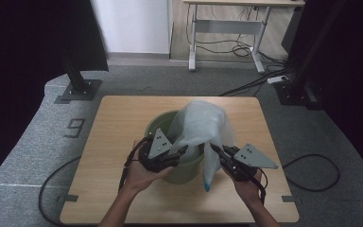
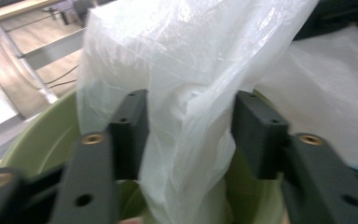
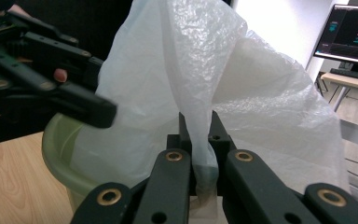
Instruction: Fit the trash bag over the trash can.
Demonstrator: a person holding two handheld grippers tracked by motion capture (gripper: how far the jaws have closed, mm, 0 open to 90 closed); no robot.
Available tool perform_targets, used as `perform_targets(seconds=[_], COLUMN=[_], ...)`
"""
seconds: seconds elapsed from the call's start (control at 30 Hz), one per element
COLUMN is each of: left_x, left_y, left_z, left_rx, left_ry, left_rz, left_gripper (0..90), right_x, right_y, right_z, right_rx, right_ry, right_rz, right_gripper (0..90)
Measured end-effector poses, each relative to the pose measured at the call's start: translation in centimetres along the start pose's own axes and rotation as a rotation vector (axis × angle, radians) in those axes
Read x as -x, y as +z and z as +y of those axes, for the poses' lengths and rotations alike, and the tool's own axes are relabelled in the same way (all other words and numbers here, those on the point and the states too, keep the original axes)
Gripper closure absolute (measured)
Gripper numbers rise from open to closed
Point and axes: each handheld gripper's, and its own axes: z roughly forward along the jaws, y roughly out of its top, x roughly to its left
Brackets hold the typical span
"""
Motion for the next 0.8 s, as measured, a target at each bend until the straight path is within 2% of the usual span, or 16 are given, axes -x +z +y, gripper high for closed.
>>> perform_targets(seconds=[0.2, 0.23, 0.3, 0.4, 0.5, 0.53, 0.67, 0.8], left_x=[-0.1, -0.2, -0.5, -1.1, -1.8, -2.1, -3.4, -4.9], left_y=[0.8, 0.9, 0.9, 0.6, 0.2, 0.0, -0.9, -1.7], left_z=[0.2, 0.1, -0.2, -0.6, -1.0, -1.1, -1.4, -2.0], left_rx=[-0.041, -0.048, -0.058, -0.059, -0.071, -0.078, -0.074, -0.081], left_ry=[-0.028, -0.035, -0.034, -0.052, -0.064, -0.065, -0.104, -0.155], left_rz=[-0.061, -0.062, -0.036, -0.013, 0.020, 0.041, 0.070, 0.098], left_gripper=[79.4, 83.0, 88.8, 89.8, 89.9, 89.9, 90.0, 90.0], right_x=[0.4, 0.5, 0.5, 0.2, -0.2, -0.3, -0.3, 0.6], right_y=[0.0, -0.1, -0.1, -0.6, -1.4, -1.7, -3.1, -4.3], right_z=[-0.8, -0.9, -1.2, -1.4, -1.2, -1.0, -0.2, 0.2], right_rx=[-0.025, -0.029, -0.032, -0.023, -0.008, -0.001, 0.024, 0.036], right_ry=[0.024, 0.029, 0.037, 0.040, 0.071, 0.071, 0.079, 0.136], right_rz=[0.009, 0.015, 0.026, 0.029, 0.045, 0.043, 0.048, 0.051], right_gripper=[88.4, 88.3, 86.1, 74.4, 63.5, 61.3, 55.3, 52.4])
